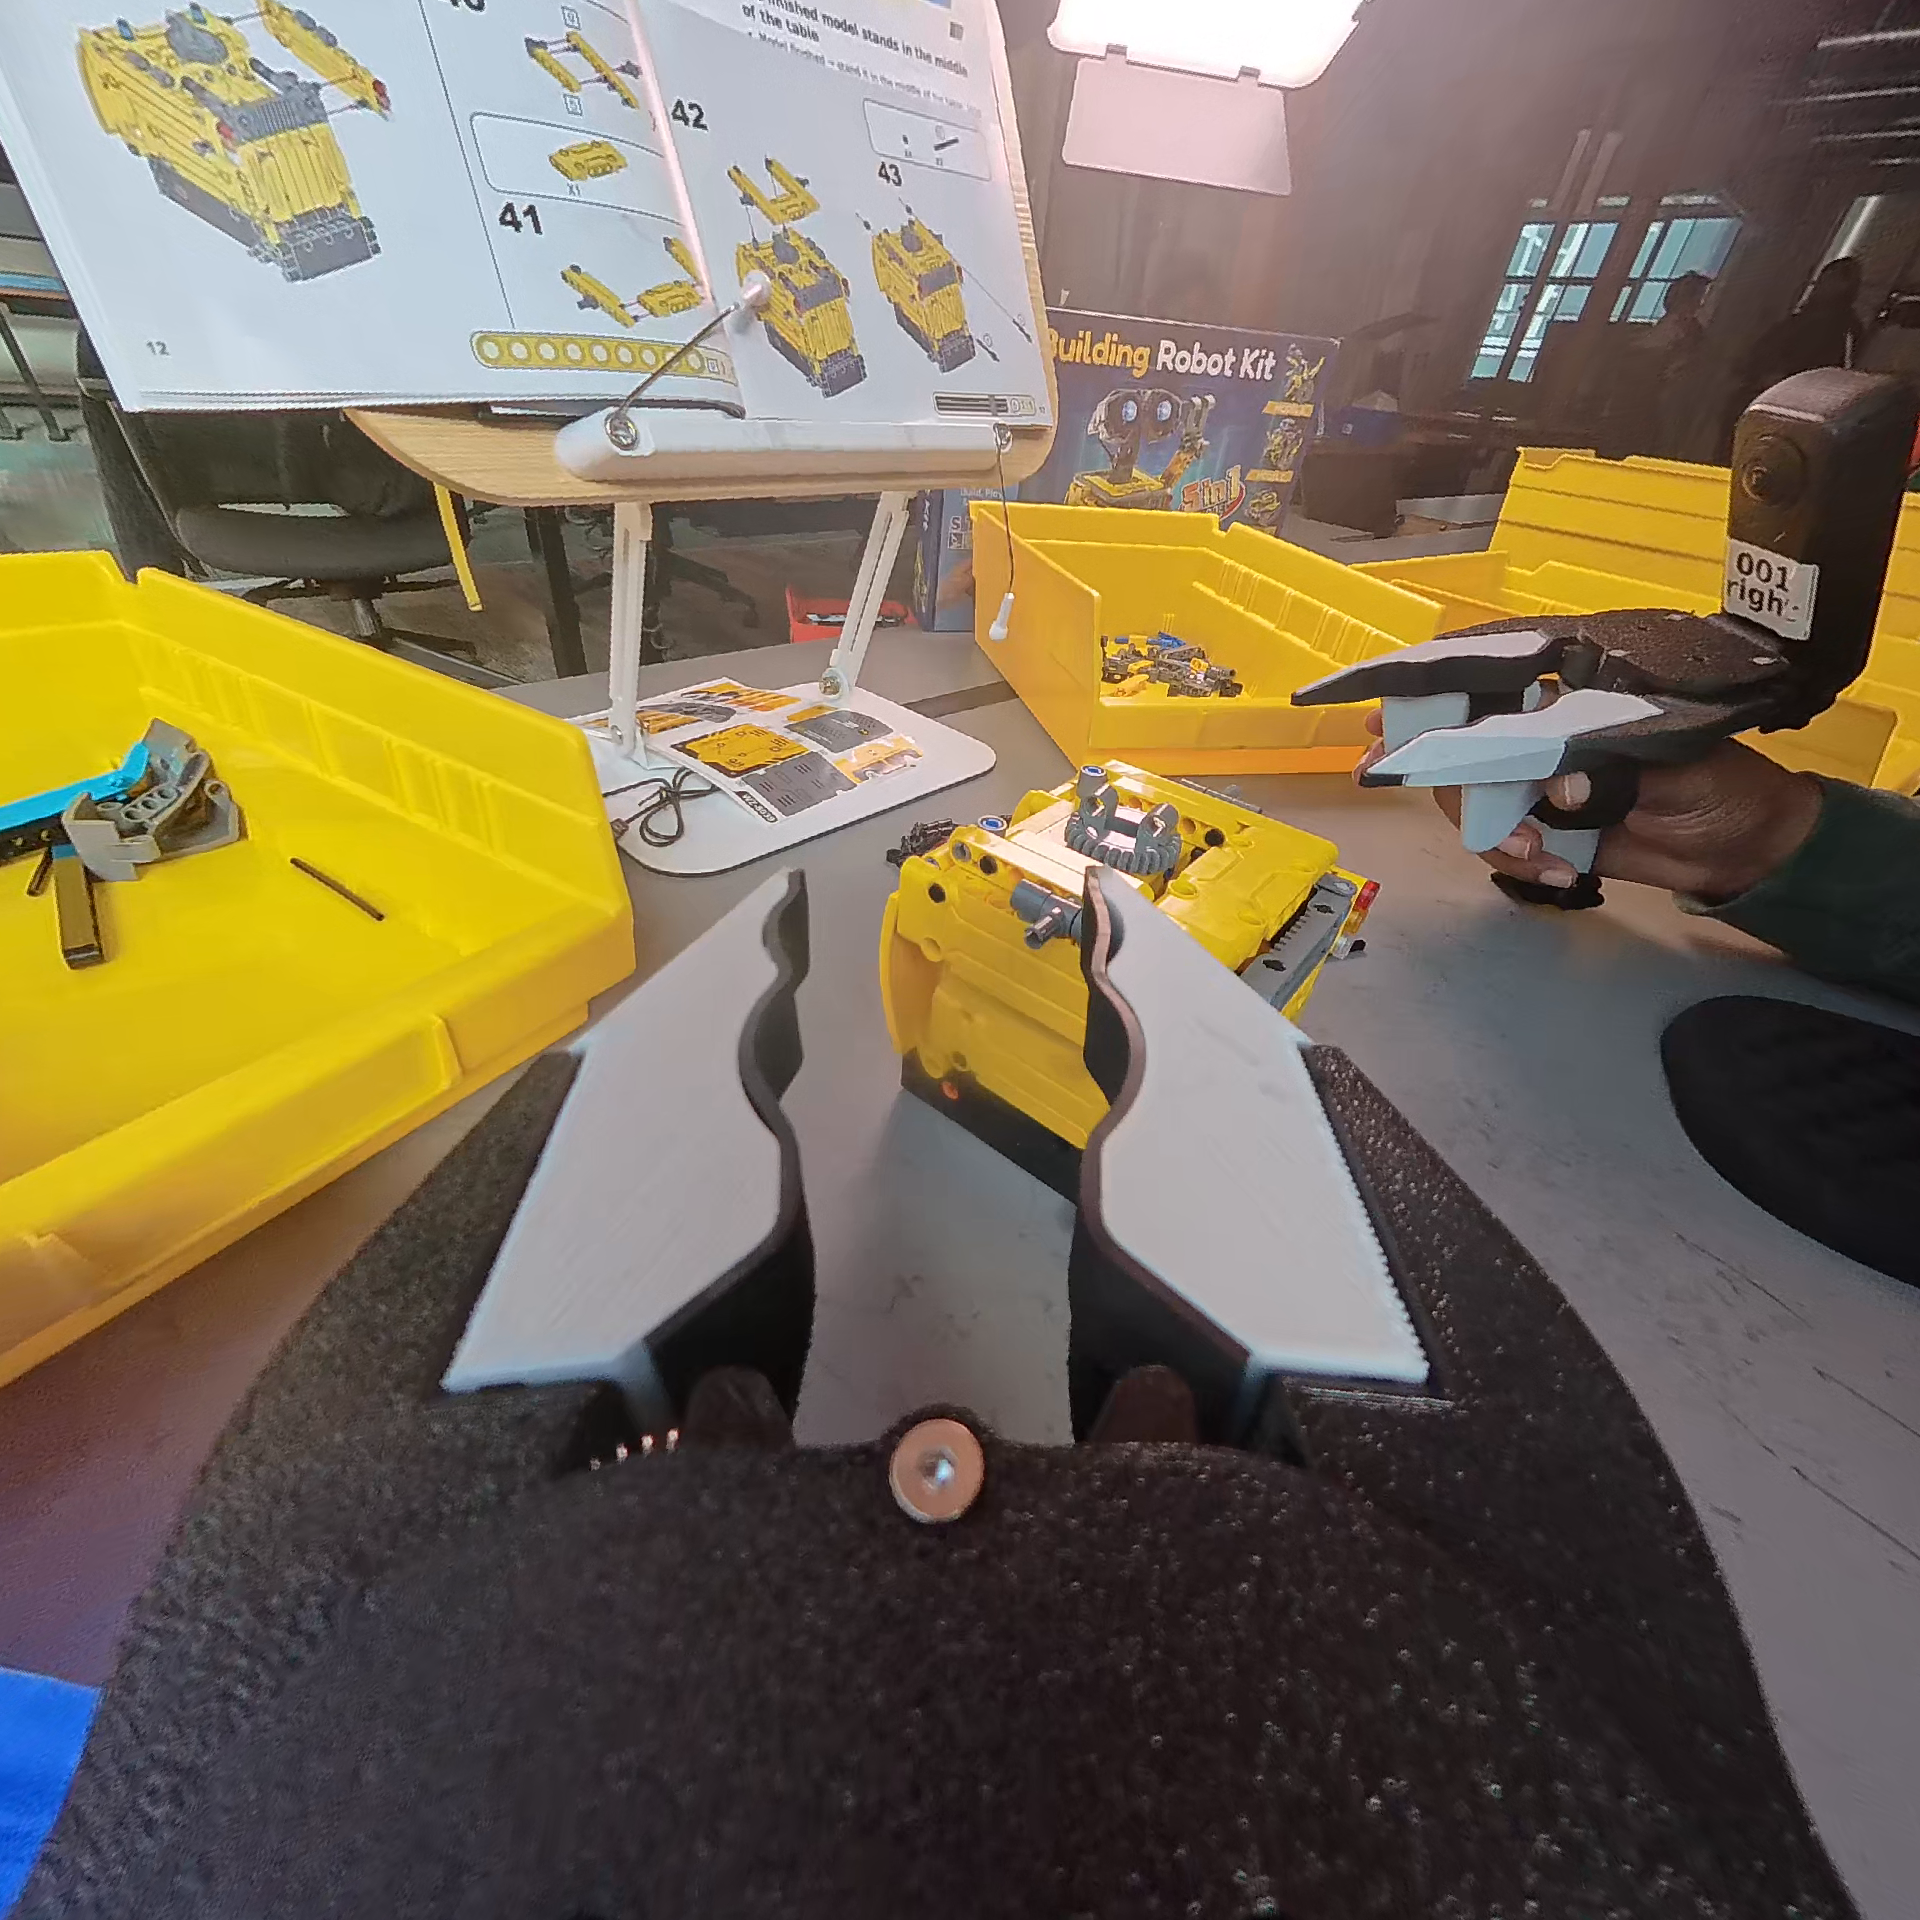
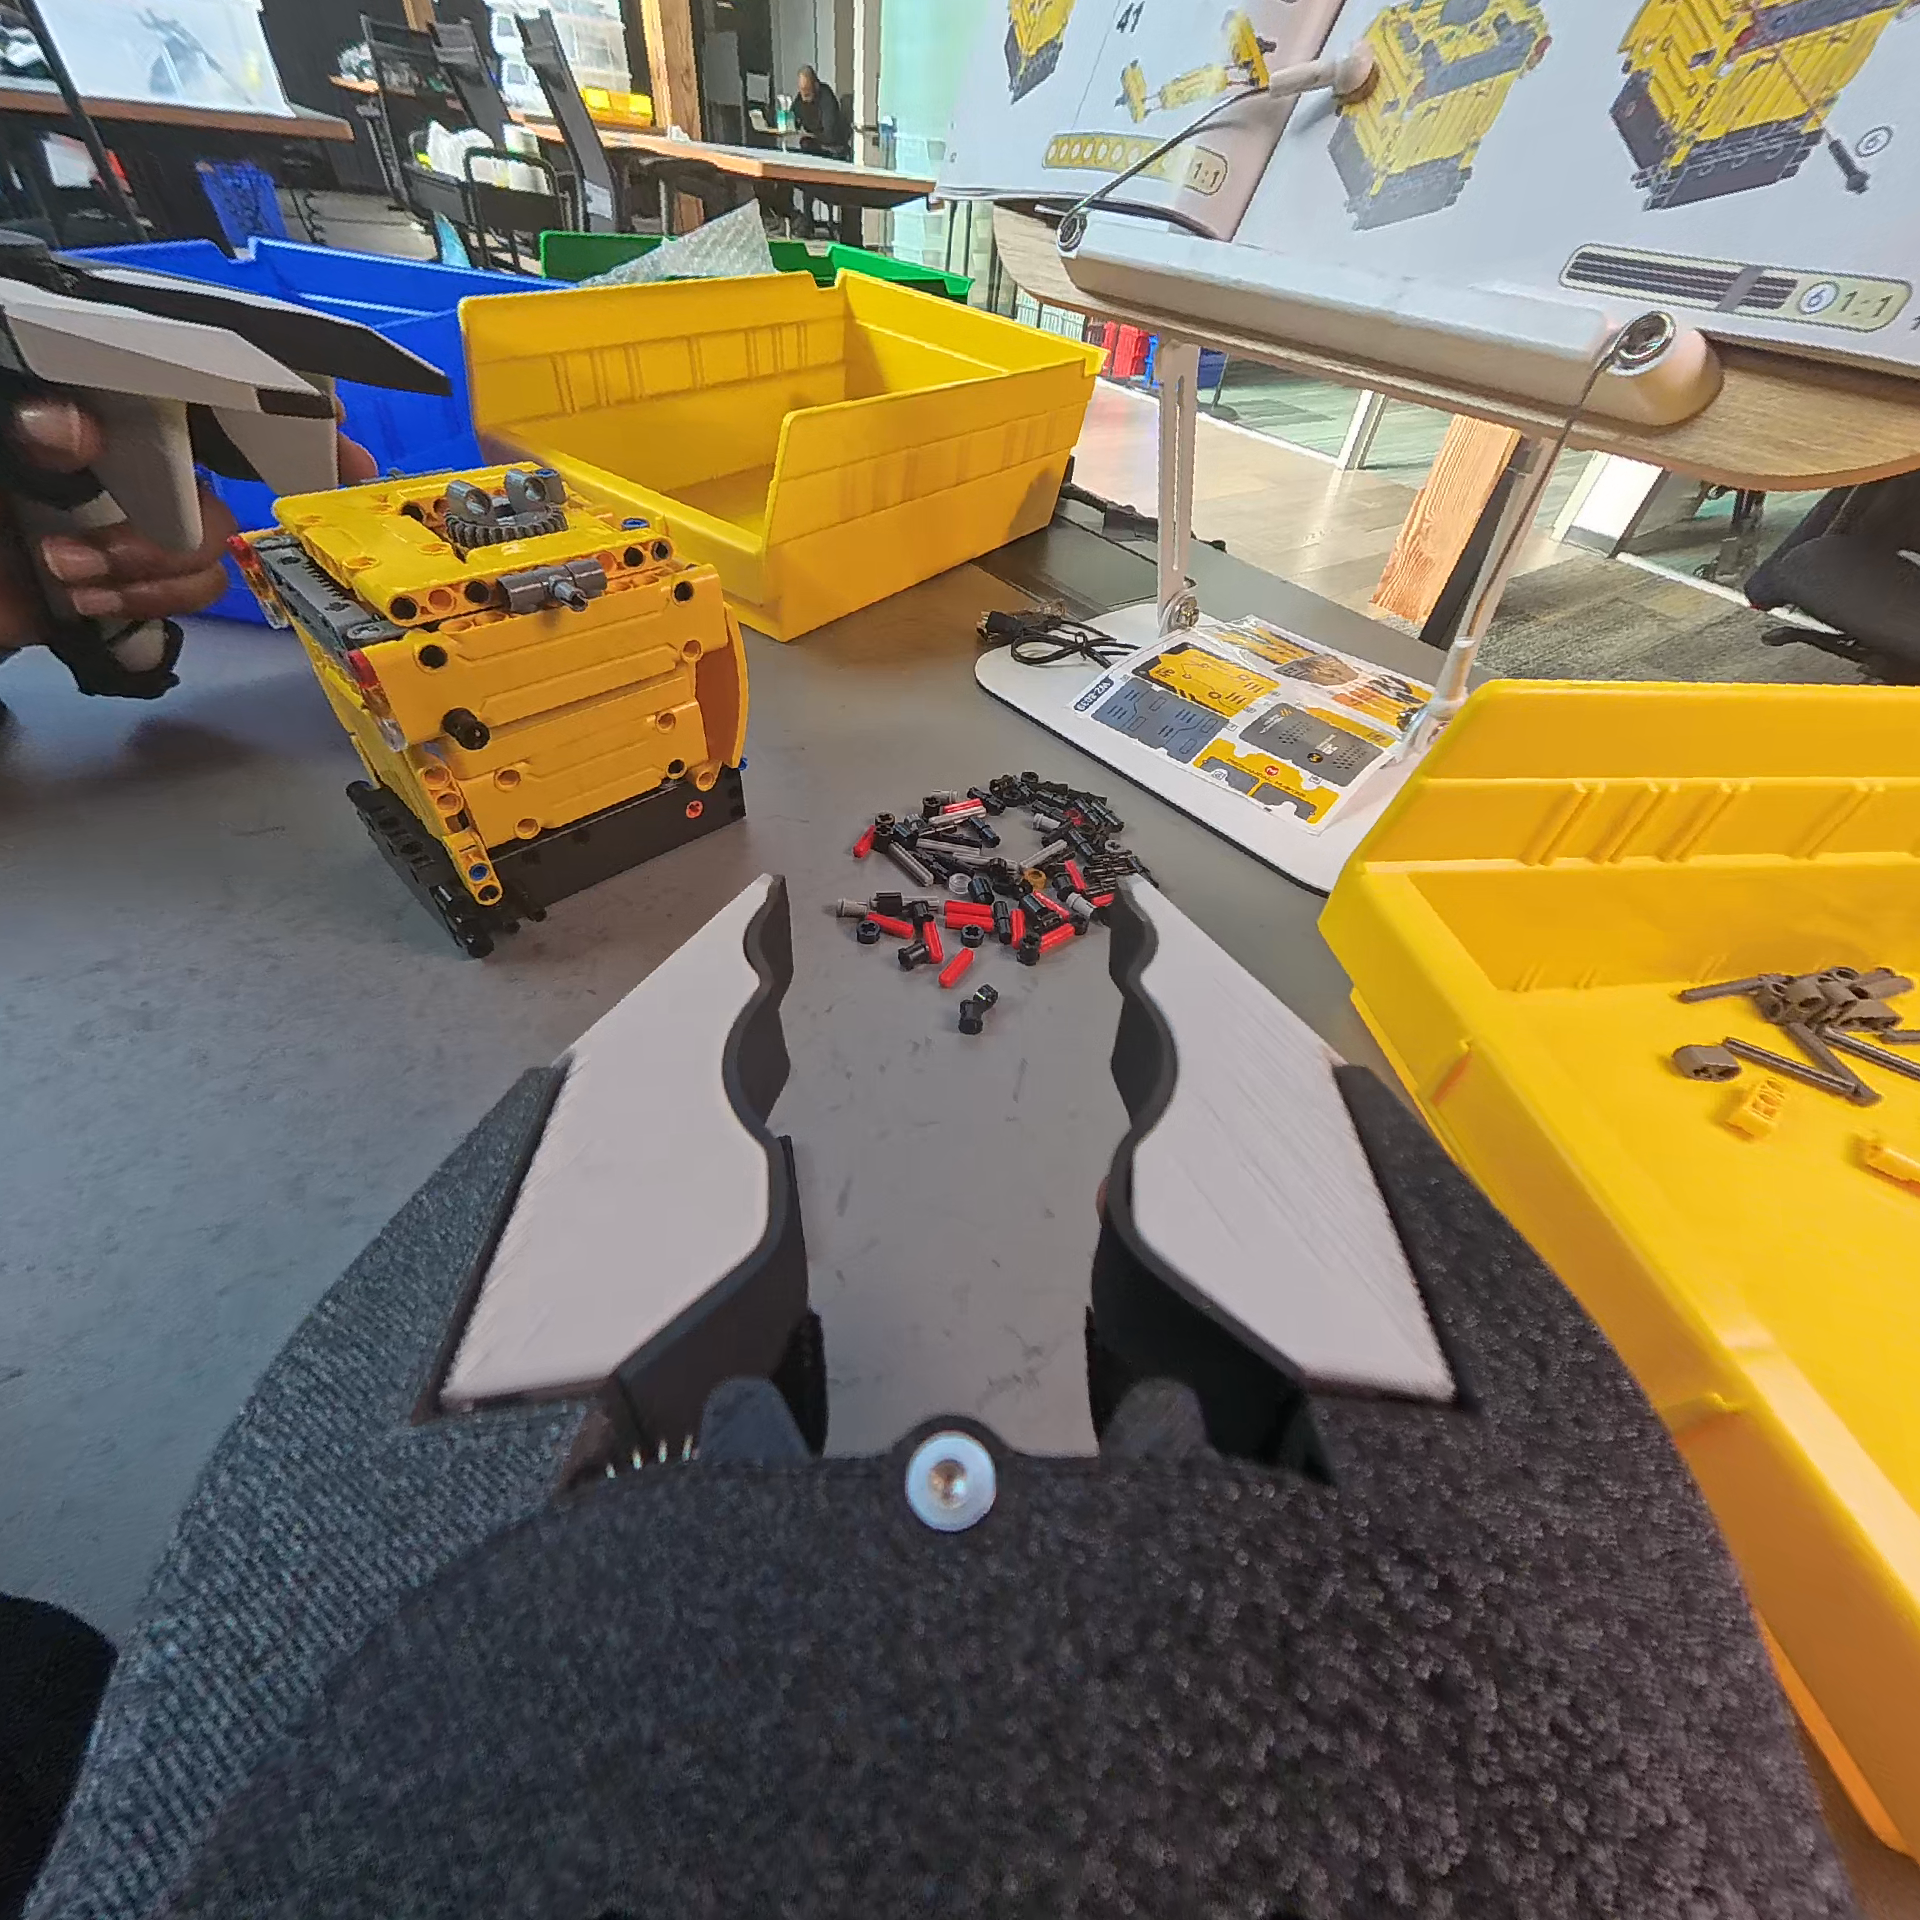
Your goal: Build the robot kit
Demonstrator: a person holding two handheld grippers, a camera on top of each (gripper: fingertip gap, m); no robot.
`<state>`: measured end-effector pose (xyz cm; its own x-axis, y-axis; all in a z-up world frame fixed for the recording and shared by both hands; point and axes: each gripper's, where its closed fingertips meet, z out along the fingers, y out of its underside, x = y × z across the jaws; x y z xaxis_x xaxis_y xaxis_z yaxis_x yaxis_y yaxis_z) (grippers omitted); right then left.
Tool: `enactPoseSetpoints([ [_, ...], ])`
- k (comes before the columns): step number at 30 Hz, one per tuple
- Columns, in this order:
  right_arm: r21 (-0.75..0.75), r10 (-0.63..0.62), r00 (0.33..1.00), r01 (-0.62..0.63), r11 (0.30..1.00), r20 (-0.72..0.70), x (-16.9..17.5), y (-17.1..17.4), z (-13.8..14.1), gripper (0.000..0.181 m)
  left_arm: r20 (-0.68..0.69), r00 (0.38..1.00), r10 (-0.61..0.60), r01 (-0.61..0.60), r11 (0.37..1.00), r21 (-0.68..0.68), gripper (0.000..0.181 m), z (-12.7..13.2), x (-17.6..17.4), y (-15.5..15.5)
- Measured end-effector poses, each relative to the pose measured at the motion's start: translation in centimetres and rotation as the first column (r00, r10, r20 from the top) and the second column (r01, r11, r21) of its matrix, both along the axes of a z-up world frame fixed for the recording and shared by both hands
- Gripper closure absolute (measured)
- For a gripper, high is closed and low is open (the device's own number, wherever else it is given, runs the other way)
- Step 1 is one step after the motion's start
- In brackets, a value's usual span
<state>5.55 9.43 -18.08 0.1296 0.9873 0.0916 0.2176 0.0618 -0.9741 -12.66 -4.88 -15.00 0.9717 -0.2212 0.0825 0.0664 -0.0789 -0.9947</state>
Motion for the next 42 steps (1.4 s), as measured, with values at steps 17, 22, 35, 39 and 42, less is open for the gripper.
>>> enactPoseSetpoints([
  [17, 0.043, -0.013, 1.000, 0.012, 0.999, 0.020, -0.1, 0.0, -0.5, 0.121, -0.028, 1.000, 0.002, -0.002, 1.000, -0.003, 0.130, -0.1, 0.1, 0.0],
  [22, 0.054, -0.022, 0.999, 0.020, 0.998, 0.034, -0.1, 0.2, -0.6, 0.122, -0.037, 0.999, 0.004, -0.004, 1.000, -0.002, 0.130, 0.0, 0.1, -0.1],
  [35, 0.046, -0.065, 0.992, 0.060, 0.997, 0.112, 0.3, 1.2, -1.8, 0.132, -0.041, 0.999, -0.002, 0.001, 1.000, -0.015, 0.130, -0.3, 0.2, 0.0],
  [39, 0.074, -0.061, 0.986, 0.050, 0.996, 0.157, 0.3, 1.0, -2.6, 0.137, -0.040, 0.999, -0.003, 0.003, 1.000, -0.018, 0.131, -0.4, 0.3, 0.1],
  [42, 0.087, -0.076, 0.986, 0.064, 0.994, 0.150, 0.1, 1.2, -2.5, 0.137, -0.039, 0.999, 0.001, -0.002, 1.000, -0.016, 0.131, -0.3, 0.2, 0.1],
])
